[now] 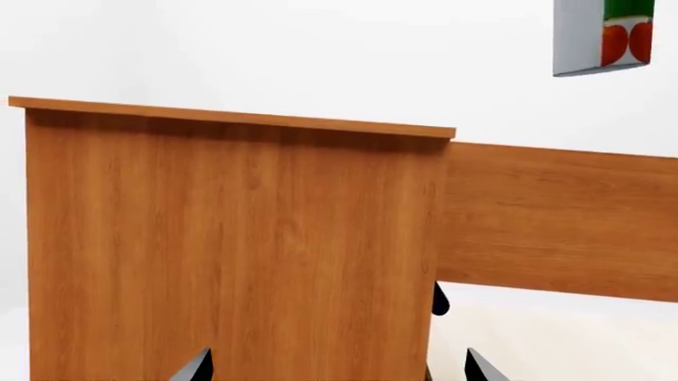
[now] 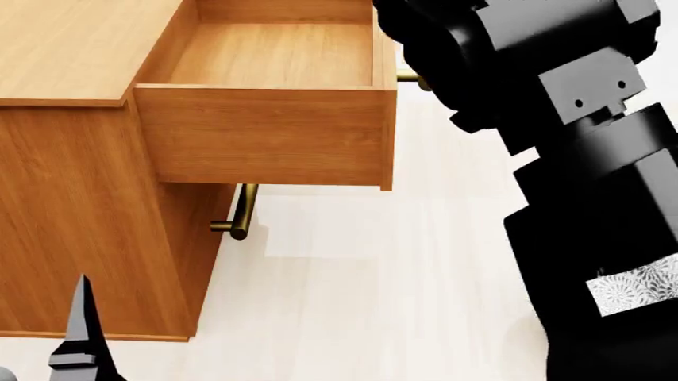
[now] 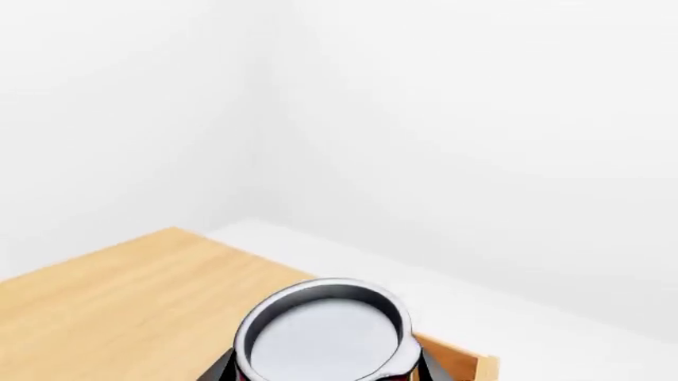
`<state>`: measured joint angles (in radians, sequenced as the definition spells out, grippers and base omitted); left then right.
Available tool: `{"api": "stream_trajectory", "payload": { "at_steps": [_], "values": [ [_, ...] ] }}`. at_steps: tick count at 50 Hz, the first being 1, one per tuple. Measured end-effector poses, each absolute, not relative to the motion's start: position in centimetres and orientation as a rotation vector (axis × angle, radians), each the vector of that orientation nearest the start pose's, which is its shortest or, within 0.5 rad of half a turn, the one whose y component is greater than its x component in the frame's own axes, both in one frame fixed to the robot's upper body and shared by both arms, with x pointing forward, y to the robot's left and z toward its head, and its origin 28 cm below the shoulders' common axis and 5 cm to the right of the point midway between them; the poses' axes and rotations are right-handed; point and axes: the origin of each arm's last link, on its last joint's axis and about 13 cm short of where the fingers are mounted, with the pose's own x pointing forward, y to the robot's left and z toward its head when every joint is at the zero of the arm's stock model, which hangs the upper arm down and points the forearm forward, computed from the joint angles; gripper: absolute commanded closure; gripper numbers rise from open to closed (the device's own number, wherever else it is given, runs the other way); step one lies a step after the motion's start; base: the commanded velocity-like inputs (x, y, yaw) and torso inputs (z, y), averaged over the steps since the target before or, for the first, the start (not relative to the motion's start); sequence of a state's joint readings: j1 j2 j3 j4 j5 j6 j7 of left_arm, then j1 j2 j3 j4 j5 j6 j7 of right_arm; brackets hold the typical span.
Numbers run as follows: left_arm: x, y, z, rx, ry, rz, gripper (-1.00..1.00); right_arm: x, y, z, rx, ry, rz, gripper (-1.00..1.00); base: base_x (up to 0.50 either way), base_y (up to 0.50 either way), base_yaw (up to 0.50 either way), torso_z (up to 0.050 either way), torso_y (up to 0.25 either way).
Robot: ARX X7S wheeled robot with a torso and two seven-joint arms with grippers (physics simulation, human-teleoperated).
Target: Put the ketchup in the top drawer of the cabinet.
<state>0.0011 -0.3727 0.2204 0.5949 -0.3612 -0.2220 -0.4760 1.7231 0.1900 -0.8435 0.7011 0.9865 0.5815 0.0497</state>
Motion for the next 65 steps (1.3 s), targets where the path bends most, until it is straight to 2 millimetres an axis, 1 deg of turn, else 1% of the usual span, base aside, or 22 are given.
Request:
{"api": "stream_trajectory", "payload": {
  "at_steps": [16, 29, 42, 55, 65],
  "values": [
    [18.9, 21.1, 11.2, -0.070, -0.240, 0.065, -1.00, 40.9, -4.6, 36.7, -0.094, -0.087, 0.443, 1.00, 0.00, 0.00, 0.00, 0.000, 0.001],
    [19.0, 21.2, 11.0, -0.071, -0.236, 0.069, -1.00, 42.0, -4.3, 35.1, -0.076, -0.060, 0.433, 1.00, 0.00, 0.00, 0.00, 0.000, 0.000],
    [19.1, 21.3, 10.8, -0.071, -0.233, 0.071, -1.00, 42.6, -4.4, 33.5, -0.053, -0.020, 0.419, 1.00, 0.00, 0.00, 0.00, 0.000, 0.000],
    [19.1, 21.3, 10.8, -0.070, -0.231, 0.071, -1.00, 42.8, -4.7, 32.5, 0.022, 0.026, 0.421, 1.00, 0.00, 0.00, 0.00, 0.000, 0.001],
    [19.1, 21.3, 10.7, -0.069, -0.230, 0.071, -1.00, 42.8, -4.9, 31.6, 0.038, 0.082, 0.416, 1.00, 0.00, 0.00, 0.00, 0.000, 0.000]
  ]
}}
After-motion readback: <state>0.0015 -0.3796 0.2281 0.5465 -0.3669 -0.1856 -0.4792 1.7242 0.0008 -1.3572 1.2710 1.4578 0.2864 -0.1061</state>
